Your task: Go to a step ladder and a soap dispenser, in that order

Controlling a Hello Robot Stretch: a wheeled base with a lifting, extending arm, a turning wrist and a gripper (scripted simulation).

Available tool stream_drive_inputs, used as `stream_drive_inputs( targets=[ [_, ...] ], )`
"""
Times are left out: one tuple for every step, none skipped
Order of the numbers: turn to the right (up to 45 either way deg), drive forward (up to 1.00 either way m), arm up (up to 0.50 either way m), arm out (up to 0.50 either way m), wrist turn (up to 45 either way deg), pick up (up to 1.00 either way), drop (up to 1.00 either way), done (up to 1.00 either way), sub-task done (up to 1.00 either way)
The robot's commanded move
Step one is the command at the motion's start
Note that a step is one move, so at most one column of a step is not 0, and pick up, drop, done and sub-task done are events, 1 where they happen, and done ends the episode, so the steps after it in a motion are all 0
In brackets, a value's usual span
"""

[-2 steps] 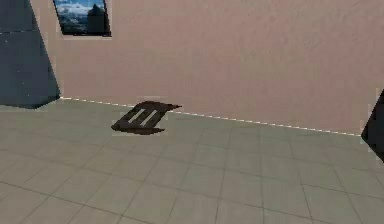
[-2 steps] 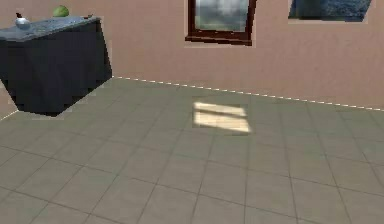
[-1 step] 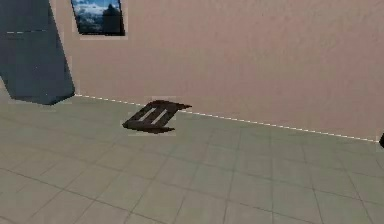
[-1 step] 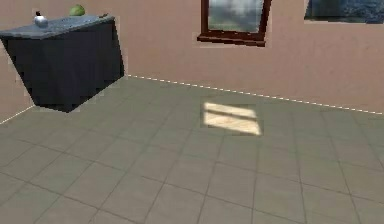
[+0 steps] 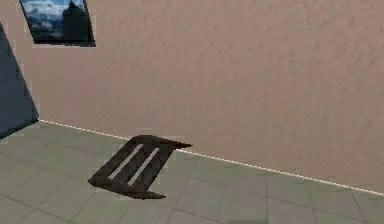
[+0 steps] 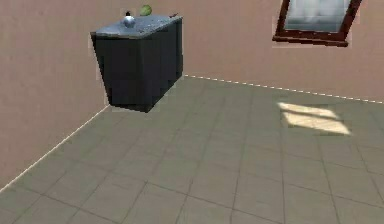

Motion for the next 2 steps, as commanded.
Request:
stream_drive_inputs(
  targets=[
    [0.0,0.40,0.00,0.00,0.0,0.00,0.00,0.00,0.00],
    [-18.0,0.00,0.00,0.00,0.0,0.00,0.00,0.00,0.00]
  ],
)
